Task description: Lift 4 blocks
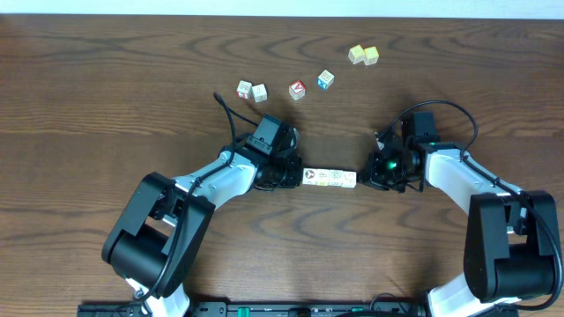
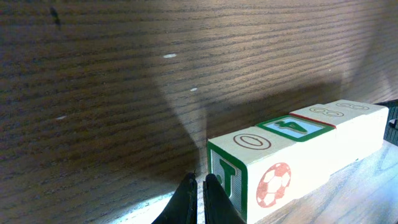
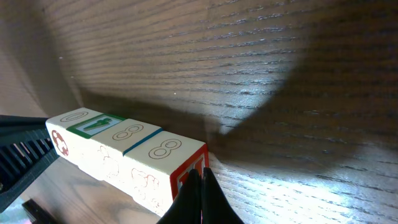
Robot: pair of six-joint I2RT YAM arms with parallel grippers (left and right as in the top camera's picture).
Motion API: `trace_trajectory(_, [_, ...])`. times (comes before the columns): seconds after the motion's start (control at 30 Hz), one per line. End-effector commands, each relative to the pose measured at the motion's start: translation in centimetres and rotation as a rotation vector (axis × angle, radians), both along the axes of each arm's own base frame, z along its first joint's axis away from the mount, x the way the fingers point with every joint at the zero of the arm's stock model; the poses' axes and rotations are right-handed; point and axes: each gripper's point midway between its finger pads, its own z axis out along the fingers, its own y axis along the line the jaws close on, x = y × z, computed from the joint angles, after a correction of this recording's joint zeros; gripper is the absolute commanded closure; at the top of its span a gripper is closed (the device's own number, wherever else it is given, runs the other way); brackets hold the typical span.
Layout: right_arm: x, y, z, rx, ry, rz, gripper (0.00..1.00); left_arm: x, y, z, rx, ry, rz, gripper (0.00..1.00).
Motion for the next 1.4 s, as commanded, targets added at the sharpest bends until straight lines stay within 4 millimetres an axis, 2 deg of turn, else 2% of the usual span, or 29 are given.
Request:
trace_trajectory(0.0, [-0.3,0.3,-0.1,0.015,0.017,-0.002,0.99,0.1,1.0,-1.1,0.042,-0.004,0.002,0.93])
trace_trajectory(0.2, [-0.4,0.3,-0.1,0.015,0.022,-0.002,0.99,0.7,2.2,-0.6,0.009,0.027,0.042,0.93])
trace_trajectory(0.37, [-0.4,0.3,-0.1,0.015,0.022,-0.002,0.99,0.3,1.1,0.5,-0.093,0.059,0.012,0.93])
trace_trajectory(0.8, [-0.4,0.3,-0.1,0.015,0.022,-0.002,0.99,-0.1,0.6,0.5,-0.09,0.064,0.001,0.93])
trace_trajectory(1.1, [-0.4,0.3,-0.1,0.016,0.023,-0.002,0.99,-0.6,-0.6,0.7,-0.099,0.044,-0.034,0.93])
trace_trajectory(1.37, [-0.4,0.3,-0.1,0.016,0.022,-0.002,0.99,-0.5,-0.7,0.7,-0.102,0.051,-0.024,0.93])
